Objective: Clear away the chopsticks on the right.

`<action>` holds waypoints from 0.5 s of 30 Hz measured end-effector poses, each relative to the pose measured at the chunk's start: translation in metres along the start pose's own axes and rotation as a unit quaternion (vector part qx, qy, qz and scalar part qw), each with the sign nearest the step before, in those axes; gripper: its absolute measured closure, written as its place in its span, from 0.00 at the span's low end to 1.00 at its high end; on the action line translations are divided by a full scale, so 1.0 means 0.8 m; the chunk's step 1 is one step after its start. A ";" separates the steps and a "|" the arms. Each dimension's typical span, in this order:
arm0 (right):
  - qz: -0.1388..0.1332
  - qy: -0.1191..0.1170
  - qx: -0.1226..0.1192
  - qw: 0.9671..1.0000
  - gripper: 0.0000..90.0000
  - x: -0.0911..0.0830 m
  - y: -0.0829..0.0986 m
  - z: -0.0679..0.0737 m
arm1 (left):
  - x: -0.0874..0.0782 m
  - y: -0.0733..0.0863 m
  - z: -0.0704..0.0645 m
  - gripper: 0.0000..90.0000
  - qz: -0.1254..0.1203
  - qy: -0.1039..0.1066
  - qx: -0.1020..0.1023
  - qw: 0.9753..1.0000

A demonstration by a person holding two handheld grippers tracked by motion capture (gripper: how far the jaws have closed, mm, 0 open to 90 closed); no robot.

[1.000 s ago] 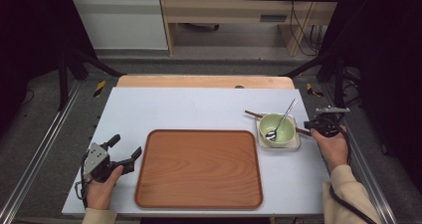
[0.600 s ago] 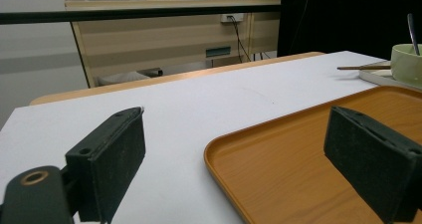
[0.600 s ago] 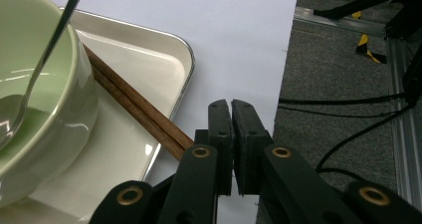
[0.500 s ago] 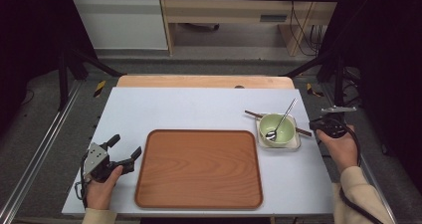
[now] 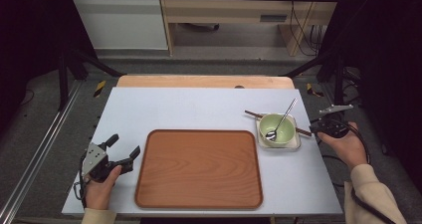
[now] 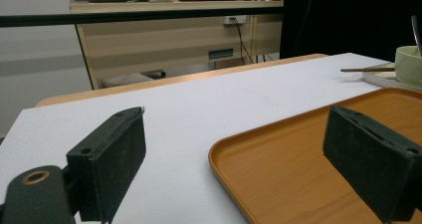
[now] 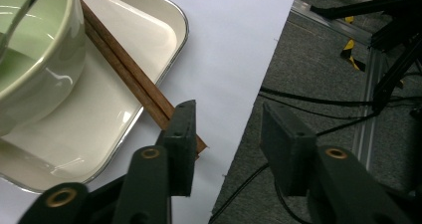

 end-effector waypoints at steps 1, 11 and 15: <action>0.000 0.000 0.000 1.000 0.63 0.000 0.000 0.000 | 0.000 0.000 0.000 0.10 0.000 0.000 0.000 1.000; 0.011 -0.004 -0.036 0.999 0.69 0.015 -0.010 0.010 | 0.000 0.001 0.001 0.11 0.001 0.002 0.000 1.000; 0.011 -0.012 -0.043 0.999 0.73 0.021 -0.010 0.016 | 0.000 0.000 0.001 0.11 0.001 0.002 0.000 1.000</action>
Point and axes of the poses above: each handheld gripper's, and its own axes: x roughly forward along the jaws, y roughly out of its underside, z roughly to its left, the point moved 4 cm from there along x, roughly forward along the jaws, and after that the axes turned 3 degrees about -x, right-handed, at the moved point
